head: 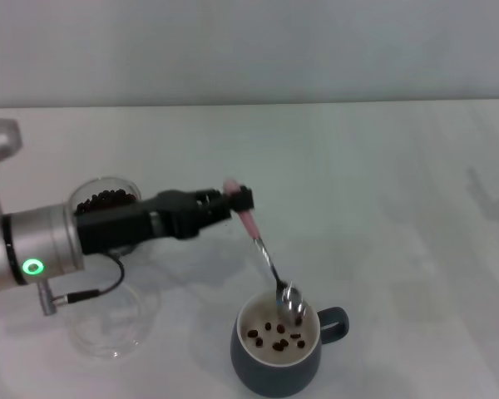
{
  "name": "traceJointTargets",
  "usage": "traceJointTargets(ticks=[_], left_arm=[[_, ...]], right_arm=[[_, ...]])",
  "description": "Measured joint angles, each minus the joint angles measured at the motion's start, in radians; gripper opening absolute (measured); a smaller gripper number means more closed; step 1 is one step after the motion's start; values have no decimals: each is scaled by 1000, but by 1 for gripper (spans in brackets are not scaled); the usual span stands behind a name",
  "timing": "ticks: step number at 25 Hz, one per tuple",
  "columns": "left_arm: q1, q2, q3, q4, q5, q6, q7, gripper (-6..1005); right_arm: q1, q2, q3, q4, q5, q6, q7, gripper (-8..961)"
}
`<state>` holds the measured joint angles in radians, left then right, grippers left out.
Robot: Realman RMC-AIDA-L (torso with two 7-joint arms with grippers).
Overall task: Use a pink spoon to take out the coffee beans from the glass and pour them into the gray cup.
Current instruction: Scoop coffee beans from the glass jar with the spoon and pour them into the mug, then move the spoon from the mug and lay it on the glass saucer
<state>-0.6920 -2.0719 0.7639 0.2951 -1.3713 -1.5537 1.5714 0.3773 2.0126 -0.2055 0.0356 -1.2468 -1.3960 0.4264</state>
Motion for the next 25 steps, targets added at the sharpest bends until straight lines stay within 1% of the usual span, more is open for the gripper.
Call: traceJointTargets(ticks=[2,4,6,8,9,18,22,23,25], left_arm=[[24,3,-1,9,-61,-19,-11,133],[65,3,0,49,-116,-43,-39,133],[101,2,1,85,-141,-53,-71,133],[101,2,1,85,-141,-53,-71,133],[147,3,0,101,-194,-57,-106,133],[233,2,0,81,-327,-66,-109,134],[315,-1,0,77,-429,-86,-105,134],[349,-2,0,74,-455,-89,-104,134],[396,-3,0,65,-490,-95,-97,134]], right_arm=[[0,0,0,0,4,0,0,842],[0,0,0,0,6,0,0,842],[0,0,0,0,6,0,0,842],[0,0,0,-1,6,0,0,842],[0,0,0,-2,6,0,0,842],[0,0,0,-6,6,2,0,842],[0,0,0,-8,3,5,0,842],[0,0,0,-8,3,5,0,842],[3,0,0,-9,5,7,0,842]])
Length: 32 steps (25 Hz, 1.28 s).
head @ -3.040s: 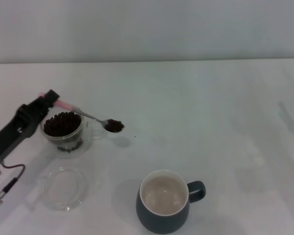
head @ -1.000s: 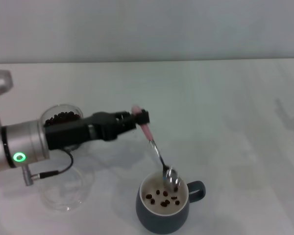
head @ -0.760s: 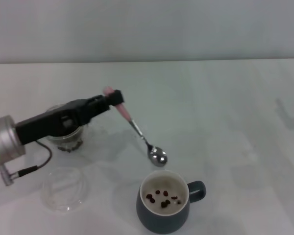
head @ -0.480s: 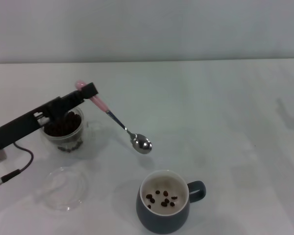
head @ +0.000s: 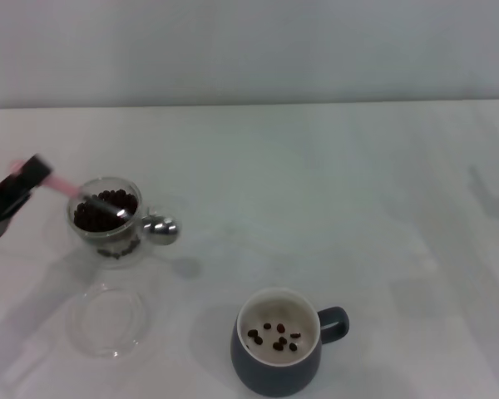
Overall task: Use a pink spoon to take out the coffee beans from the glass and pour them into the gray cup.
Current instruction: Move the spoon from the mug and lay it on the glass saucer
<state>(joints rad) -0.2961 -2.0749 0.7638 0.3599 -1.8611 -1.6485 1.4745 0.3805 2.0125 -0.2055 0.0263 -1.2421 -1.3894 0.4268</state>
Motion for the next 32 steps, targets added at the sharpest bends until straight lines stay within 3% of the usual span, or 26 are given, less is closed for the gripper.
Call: traceJointTargets(ticks=[6,9,10,14,20,32], left_arm=[[168,5,0,-63,-89,-3,73,132],[212,7,0,-64,-105,-3,84,134],[261,14,-1,-64,-134,1,105,134],[303,19,-2,-70,-169,29,133,133],[293,19,0,-81,-163,97,157,132],[171,22,6,-112,-53,220,144,142]], right_arm=[[18,0,0,-6,1,5,0,842],[21,-1,0,-15,3,6,0,842],[21,-1,0,-17,6,6,0,842],[21,-2,0,-27,14,16,0,842],[33,-1,-1,-30,14,30,0,843],[26,-2,-2,-29,28,30,0,844]])
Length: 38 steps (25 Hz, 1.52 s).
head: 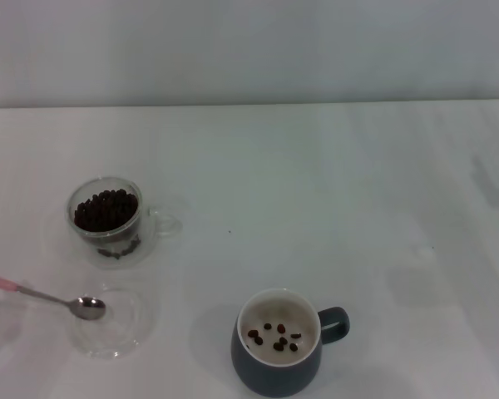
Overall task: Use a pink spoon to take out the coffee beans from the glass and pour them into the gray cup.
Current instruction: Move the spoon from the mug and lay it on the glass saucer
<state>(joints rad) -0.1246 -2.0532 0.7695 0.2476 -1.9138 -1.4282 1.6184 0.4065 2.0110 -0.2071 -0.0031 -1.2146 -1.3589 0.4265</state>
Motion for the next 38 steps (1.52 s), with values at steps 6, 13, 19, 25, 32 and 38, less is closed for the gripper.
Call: traceJointTargets(ticks=[6,13,19,25,32,38], left_arm=[[-31,-1,1,-3,59,64,-3,148],[-40,-7,2,-1,63,82,-3,155],[-63,-3,2,-3,116,111,-14,161],[-71,-7,2,2,130,116,-15,167],[-73,-7,0,3,130,116,-15,341],[-70,-7,-1,4,134,108,-8,548]], right_arm=[[2,0,0,0,0,2,0,844],[7,0,0,-1,0,2,0,844],[8,0,0,-2,0,2,0,844],[8,0,0,-5,0,1,0,844],[8,0,0,-5,0,1,0,844],[8,0,0,-2,0,1,1,844]])
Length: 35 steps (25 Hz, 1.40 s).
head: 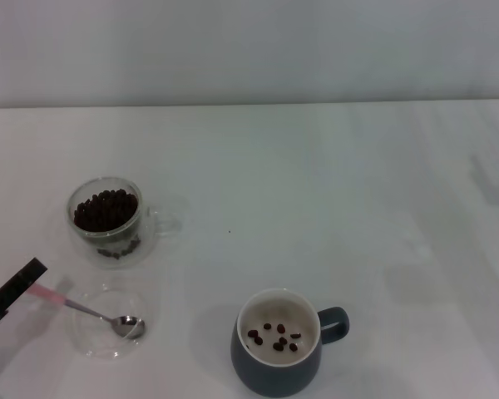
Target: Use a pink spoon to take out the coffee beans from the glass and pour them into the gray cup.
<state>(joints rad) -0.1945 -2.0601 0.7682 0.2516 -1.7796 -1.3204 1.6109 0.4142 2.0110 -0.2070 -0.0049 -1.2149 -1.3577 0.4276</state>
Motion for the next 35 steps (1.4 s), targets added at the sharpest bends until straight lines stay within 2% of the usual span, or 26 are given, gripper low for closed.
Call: traceJointTargets(ticks=[6,11,17,19,22,24,25,31,35], left_arm=[[15,6,-4,1,-14,-3,0,684],[37,22,-5,6,-45,-22,0,789],[80,33,-45,46,-85,-32,41,856],[91,25,-107,66,-91,-34,132,856],[90,-3,-220,68,-115,-38,335,856],[80,-18,-280,42,-158,-43,524,857],[64,-20,-301,-11,-227,-42,694,857],[-6,-18,-303,-131,-480,12,1079,857],[-43,-14,-303,-137,-575,65,1114,858]], right_arm=[[-5,0,0,4,0,-1,-1,844],[-8,0,-1,6,0,-5,2,844],[-11,0,-5,6,0,-7,3,844],[-11,0,-3,7,0,-6,3,844],[-11,0,-2,8,0,-3,3,844],[-11,0,-2,8,0,-2,3,844],[-11,0,-2,10,0,-2,3,844],[-23,0,-5,16,-2,6,0,844],[-35,0,-17,23,-8,38,-11,844]])
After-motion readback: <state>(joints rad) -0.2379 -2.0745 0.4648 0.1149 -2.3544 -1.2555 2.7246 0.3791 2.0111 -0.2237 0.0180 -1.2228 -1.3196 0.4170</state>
